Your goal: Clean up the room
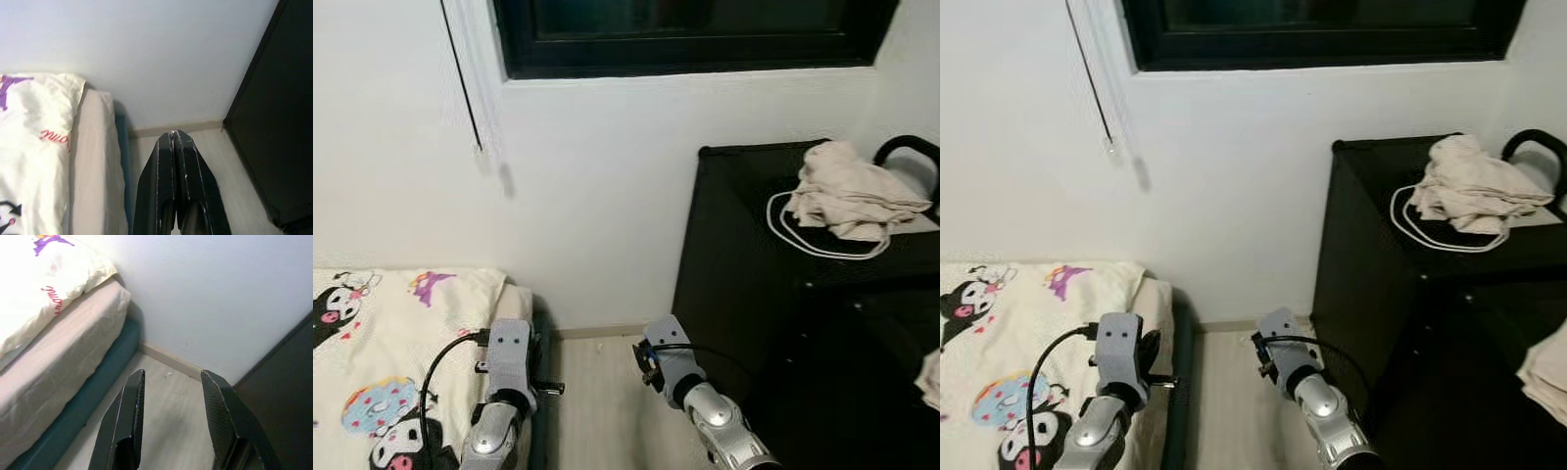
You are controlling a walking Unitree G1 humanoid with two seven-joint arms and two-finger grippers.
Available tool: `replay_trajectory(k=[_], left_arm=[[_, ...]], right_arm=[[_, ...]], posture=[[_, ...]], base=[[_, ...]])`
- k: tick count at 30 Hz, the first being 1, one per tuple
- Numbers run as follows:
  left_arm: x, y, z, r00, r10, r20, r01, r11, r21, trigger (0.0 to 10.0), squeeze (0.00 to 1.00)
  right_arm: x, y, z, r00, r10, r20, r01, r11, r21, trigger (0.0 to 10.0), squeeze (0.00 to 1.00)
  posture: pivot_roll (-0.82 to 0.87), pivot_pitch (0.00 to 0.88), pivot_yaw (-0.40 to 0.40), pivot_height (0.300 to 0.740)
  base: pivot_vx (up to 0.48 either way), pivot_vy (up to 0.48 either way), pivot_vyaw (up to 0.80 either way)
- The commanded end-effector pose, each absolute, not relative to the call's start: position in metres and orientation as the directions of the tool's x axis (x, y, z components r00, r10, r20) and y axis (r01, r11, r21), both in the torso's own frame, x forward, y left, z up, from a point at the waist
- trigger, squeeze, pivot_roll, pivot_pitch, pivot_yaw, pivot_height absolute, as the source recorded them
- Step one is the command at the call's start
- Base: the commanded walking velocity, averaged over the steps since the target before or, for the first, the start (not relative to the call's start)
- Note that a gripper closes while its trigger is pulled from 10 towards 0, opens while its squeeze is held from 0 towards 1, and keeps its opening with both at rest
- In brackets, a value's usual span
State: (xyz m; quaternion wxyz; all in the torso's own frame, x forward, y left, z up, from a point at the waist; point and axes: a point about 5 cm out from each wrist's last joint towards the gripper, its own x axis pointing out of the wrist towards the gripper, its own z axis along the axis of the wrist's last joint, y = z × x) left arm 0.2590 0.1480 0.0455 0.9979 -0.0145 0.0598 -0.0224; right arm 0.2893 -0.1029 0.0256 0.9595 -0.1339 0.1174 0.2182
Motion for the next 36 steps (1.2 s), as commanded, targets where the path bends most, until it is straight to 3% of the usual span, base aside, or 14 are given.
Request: replay_trajectory(k=[1, 14, 24, 36], left_arm=[[0.2560, 0.1466, 0.0427, 0.989, -0.054, -0.134, 0.049, 0.998, -0.036, 10.0, 0.00], [0.2557, 0.1423, 0.0467, 0.992, -0.065, -0.108, 0.061, 0.997, -0.038, 10.0, 0.00], [0.2545, 0.1411, 0.0490, 0.993, -0.058, -0.102, 0.056, 0.998, -0.028, 10.0, 0.00], [0.2529, 0.1433, 0.0450, 0.989, -0.049, -0.138, 0.042, 0.998, -0.052, 10.0, 0.00]], right_arm=[[0.2878, -0.1057, 0.0229, 0.878, 0.377, -0.294, -0.444, 0.871, -0.209, 10.0, 0.00], [0.2884, -0.1103, 0.0235, 0.885, 0.365, -0.288, -0.426, 0.884, -0.191, 10.0, 0.00], [0.2869, -0.1093, 0.0226, 0.884, 0.367, -0.289, -0.427, 0.886, -0.181, 10.0, 0.00], [0.2828, -0.1073, 0.0196, 0.885, 0.361, -0.295, -0.418, 0.894, -0.163, 10.0, 0.00]], posture=[[-0.02, 0.000, -0.025, 0.740], [-0.03, 0.000, -0.029, 0.740], [-0.03, 0.000, -0.027, 0.740], [-0.03, 0.000, -0.018, 0.740]], base=[[0.000, 0.000, 0.60], [0.000, 0.000, 0.00], [0.000, -0.456, 0.00], [0.000, 0.000, 0.00]])
